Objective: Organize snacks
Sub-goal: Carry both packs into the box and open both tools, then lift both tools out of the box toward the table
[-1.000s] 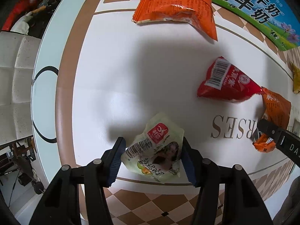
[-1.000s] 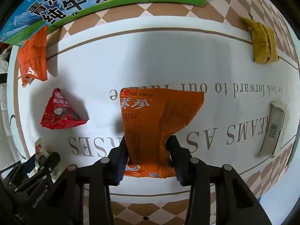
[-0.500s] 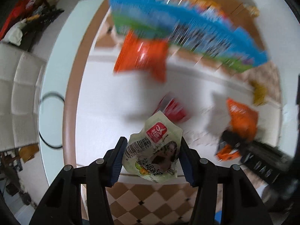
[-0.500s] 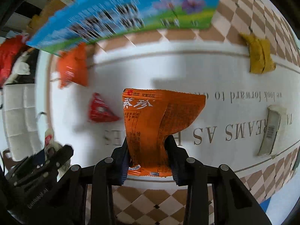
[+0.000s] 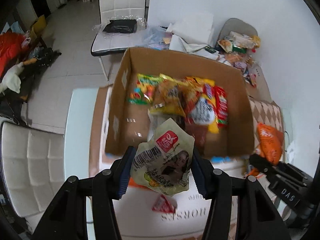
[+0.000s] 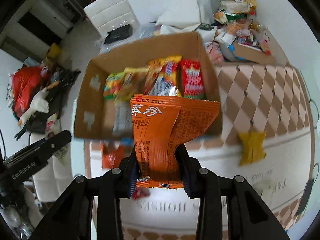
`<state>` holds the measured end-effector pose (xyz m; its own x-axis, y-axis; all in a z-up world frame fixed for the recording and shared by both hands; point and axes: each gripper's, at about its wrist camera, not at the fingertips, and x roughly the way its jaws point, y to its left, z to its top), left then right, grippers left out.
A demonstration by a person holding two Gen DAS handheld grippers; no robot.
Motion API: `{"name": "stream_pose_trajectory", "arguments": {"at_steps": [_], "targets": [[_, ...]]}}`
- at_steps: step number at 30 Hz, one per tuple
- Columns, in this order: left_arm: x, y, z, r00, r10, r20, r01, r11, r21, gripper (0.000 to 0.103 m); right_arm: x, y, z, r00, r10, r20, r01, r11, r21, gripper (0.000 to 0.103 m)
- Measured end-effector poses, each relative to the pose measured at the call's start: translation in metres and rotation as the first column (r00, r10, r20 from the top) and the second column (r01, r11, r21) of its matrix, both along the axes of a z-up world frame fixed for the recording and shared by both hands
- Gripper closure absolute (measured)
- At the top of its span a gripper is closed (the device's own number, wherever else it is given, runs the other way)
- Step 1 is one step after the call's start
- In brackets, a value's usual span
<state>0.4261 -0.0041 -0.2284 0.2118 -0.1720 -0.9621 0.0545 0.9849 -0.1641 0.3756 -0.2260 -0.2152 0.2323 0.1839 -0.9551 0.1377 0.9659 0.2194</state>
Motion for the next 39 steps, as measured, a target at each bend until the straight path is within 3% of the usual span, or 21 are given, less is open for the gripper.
{"name": "stream_pose_trajectory", "arguments": {"at_steps": [7, 15, 18, 19, 21, 22, 23, 27, 39], "targets": [[0.060, -0.006, -0.051, 0.991, -0.005, -0.130, 0.011, 0.999, 0.046, 0.052, 0.076, -0.015, -0.039, 0.998, -0.013, -0.064, 0.009, 0.998, -0.063, 0.064], [0.083, -0.004, -0.106, 0.964, -0.016, -0.267, 0.041, 0.995, 0.087, 0.052, 0.098, -0.014, -0.101, 0.985, -0.005, -0.171, -0.012, 0.995, -0.100, 0.064], [0.081, 0.001, -0.117, 0.949, -0.011, -0.316, 0.035, 0.997, 0.070, 0.046, 0.099, -0.012, -0.115, 0.977, 0.026, -0.213, -0.052, 0.992, -0.116, 0.063], [0.079, 0.003, -0.121, 0.944, 0.000, -0.329, 0.023, 0.997, 0.067, 0.044, 0.100, -0.012, -0.121, 0.973, 0.032, -0.231, -0.061, 0.991, -0.119, 0.062], [0.077, 0.005, -0.128, 0.938, 0.009, -0.345, 0.009, 0.999, 0.052, 0.044, 0.100, -0.011, -0.128, 0.966, 0.042, -0.255, -0.075, 0.990, -0.123, 0.044], [0.076, 0.004, -0.130, 0.938, -0.001, -0.345, 0.018, 0.999, 0.048, 0.042, 0.101, -0.011, -0.130, 0.965, 0.047, -0.256, -0.082, 0.989, -0.127, 0.021], [0.075, 0.003, -0.131, 0.940, -0.007, -0.341, 0.027, 0.998, 0.053, 0.042, 0.101, -0.010, -0.131, 0.965, 0.049, -0.256, -0.084, 0.988, -0.128, 0.010], [0.071, -0.002, -0.124, 0.953, -0.023, -0.304, 0.043, 0.997, 0.060, 0.034, 0.101, -0.008, -0.129, 0.965, 0.057, -0.254, -0.088, 0.989, -0.116, 0.010], [0.049, -0.005, -0.075, 0.989, 0.004, -0.147, 0.012, 0.995, 0.104, 0.033, 0.087, -0.008, -0.110, 0.978, 0.033, -0.205, -0.061, 0.990, -0.130, 0.010]]}}
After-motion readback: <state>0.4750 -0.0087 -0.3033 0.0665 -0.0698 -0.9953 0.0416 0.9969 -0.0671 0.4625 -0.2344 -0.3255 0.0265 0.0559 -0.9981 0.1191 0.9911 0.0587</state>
